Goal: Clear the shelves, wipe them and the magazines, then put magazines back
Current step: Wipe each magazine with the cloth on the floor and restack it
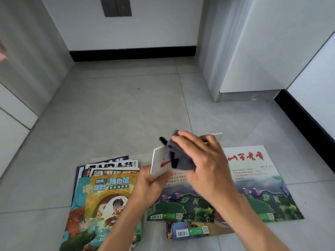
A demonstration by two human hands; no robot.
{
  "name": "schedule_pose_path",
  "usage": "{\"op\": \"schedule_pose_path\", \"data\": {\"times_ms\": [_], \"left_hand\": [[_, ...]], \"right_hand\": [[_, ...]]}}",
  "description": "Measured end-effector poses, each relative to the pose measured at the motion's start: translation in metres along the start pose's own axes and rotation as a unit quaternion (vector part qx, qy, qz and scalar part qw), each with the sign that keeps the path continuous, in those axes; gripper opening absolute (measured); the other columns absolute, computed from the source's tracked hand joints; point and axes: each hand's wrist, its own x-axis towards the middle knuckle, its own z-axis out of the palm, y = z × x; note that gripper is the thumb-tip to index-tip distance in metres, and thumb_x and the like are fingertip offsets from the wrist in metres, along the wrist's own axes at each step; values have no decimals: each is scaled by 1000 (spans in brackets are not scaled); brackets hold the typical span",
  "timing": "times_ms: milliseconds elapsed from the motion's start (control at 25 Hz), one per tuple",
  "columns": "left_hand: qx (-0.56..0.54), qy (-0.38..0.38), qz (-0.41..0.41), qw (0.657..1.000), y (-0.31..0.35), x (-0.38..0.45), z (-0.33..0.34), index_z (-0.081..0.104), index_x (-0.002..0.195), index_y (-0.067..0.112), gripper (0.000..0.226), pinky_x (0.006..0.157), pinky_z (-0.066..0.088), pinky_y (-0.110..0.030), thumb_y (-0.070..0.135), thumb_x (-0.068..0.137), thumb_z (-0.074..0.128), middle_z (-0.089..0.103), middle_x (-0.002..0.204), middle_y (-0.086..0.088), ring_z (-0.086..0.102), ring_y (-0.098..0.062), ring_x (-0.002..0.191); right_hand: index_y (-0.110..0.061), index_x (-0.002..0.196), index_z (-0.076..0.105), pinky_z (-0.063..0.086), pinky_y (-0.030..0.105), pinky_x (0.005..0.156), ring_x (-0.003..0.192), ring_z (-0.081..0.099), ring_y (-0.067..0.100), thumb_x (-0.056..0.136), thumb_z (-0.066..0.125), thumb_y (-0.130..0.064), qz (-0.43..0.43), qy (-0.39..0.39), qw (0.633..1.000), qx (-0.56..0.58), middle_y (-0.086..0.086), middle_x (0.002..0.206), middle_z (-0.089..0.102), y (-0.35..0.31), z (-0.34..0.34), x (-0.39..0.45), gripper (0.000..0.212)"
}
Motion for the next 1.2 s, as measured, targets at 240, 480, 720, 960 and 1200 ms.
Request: {"op": "schedule_pose_path", "data": {"times_ms": [240,480,720,960,1200], "left_hand": [[-26,25,-59,998,-1,-4,0,69,84,23,14,54,54,-17,9,86,71,73,85,7,68,-7,76],[-52,37,-70,995,-6,-3,-7,72,89,13,5,58,57,-26,11,84,72,75,87,-2,71,-16,82],[-175,123,-129,968,-19,-5,-14,67,93,16,20,70,54,-35,4,78,74,74,91,3,65,-20,96],[-260,98,-152,949,-18,-6,-9,67,102,12,40,78,55,-40,8,64,77,76,95,-2,66,-26,102],[-278,-28,-146,949,-18,-1,-45,68,104,5,46,75,61,-38,11,61,86,75,104,-12,68,-33,104]], "right_hand": [[-22,131,63,50,38,77,90,44,19,70,68,4,144,22,989,-38,-6,129,66,53,-8,4,66],[-23,131,63,48,33,75,92,44,16,77,52,-8,34,0,998,44,-9,130,64,14,1,8,57],[-29,117,66,48,24,69,91,63,20,86,61,1,327,19,924,198,-8,99,72,83,-2,-3,43],[-37,111,66,45,16,75,97,65,0,89,72,-9,343,-49,857,382,-18,99,73,67,2,-10,36],[-32,105,70,46,6,67,88,67,0,86,69,4,296,-116,876,364,-14,92,74,85,-41,11,41]]}}
